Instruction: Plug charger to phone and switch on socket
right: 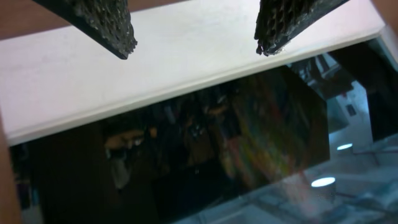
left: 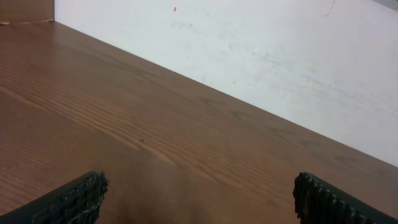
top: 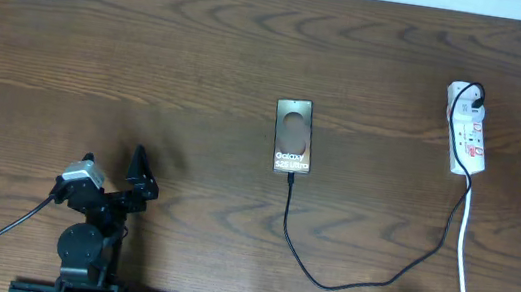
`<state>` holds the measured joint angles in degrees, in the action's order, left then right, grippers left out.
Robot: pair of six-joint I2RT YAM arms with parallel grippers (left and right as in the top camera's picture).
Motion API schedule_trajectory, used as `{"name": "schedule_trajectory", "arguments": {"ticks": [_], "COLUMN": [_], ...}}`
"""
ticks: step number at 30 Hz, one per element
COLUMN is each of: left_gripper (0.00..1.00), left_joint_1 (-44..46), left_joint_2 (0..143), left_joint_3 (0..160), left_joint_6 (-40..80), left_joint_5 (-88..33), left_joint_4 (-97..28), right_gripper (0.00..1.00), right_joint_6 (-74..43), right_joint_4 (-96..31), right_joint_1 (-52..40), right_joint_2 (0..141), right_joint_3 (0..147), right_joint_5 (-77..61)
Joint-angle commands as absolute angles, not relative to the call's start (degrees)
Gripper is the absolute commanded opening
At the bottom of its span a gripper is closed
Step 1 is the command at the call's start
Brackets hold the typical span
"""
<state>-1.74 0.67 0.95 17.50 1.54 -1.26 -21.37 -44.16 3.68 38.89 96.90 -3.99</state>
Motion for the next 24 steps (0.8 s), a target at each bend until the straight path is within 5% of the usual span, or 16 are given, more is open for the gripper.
{"name": "schedule_trajectory", "arguments": {"ticks": [1,24], "left_gripper": [0.97,0.97], "left_joint_1": [-1.98,-1.96], "left_joint_2": [0.23,0.23], "left_joint_3": [0.25,0.25], "left_joint_6": [16.29,2.57], "left_joint_5": [1.96,1.91], "left_joint_4": [-4.03,-4.03], "right_gripper": [0.63,0.65], "right_joint_6": [-20.05,-19.09], "right_joint_4": [-44.12,-43.33], "right_joint_1": [3.38,6.44], "right_joint_2": [37.50,37.36], "right_joint_3": [96.79,96.82], "right_joint_5": [-0.14,-6.79]}}
